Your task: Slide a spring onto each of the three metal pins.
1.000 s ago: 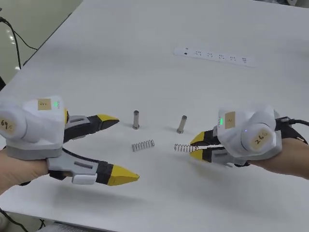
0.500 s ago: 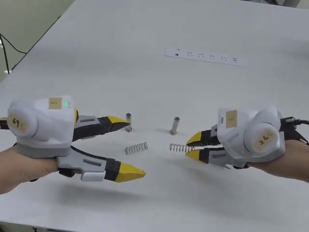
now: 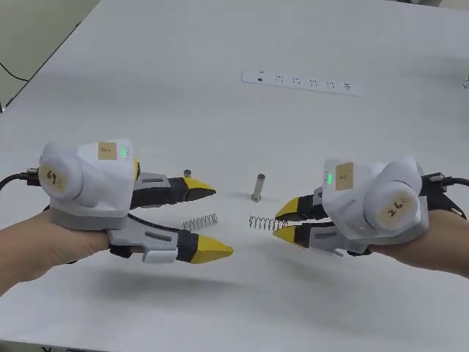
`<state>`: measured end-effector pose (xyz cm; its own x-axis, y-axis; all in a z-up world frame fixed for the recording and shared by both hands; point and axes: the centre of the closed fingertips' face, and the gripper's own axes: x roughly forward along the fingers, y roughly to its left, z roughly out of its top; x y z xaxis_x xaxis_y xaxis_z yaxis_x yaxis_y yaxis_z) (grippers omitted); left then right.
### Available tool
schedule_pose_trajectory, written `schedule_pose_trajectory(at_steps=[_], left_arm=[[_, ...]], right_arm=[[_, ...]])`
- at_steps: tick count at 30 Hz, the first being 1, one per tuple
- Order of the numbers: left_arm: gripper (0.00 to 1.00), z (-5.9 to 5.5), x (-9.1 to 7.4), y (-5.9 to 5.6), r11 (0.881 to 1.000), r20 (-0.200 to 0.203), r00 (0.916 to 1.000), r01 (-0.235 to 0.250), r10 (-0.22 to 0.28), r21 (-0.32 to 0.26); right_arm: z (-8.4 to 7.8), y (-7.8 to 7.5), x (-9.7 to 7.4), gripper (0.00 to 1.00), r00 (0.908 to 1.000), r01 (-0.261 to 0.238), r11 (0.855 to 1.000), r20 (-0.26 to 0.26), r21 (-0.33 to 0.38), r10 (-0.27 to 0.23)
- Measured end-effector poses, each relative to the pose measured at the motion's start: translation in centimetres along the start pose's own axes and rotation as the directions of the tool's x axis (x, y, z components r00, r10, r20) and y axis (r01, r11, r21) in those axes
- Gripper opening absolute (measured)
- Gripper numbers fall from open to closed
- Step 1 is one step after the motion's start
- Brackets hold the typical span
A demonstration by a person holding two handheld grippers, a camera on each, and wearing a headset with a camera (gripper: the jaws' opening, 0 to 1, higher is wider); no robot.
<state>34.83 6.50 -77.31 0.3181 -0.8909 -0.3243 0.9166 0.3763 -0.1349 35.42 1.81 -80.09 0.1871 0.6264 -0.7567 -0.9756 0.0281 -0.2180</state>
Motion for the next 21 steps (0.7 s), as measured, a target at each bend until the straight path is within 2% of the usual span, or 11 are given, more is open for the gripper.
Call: schedule_pose_trajectory(at_steps=[8,15,21], left_arm=[[0.41,0.2,1.2,-0.5,0.999,0.001,0.9995,0.030,-0.030,0.024],[0.32,0.1,2.1,-1.0,0.996,-0.020,0.9980,0.060,-0.059,0.063],[0.25,0.4,2.5,-1.6,0.994,-0.004,0.9965,0.084,-0.084,0.063]], right_arm=[[0.2,0.5,-0.1,0.08,1.0000,-0.003,1.000,-0.004,0.002,0.003],[0.7,0.9,-0.5,0.08,1.0000,-0.004,1.000,0.003,0.000,0.004],[1.4,1.0,-0.8,0.08,0.9999,-0.004,1.000,0.017,-0.006,0.004]])
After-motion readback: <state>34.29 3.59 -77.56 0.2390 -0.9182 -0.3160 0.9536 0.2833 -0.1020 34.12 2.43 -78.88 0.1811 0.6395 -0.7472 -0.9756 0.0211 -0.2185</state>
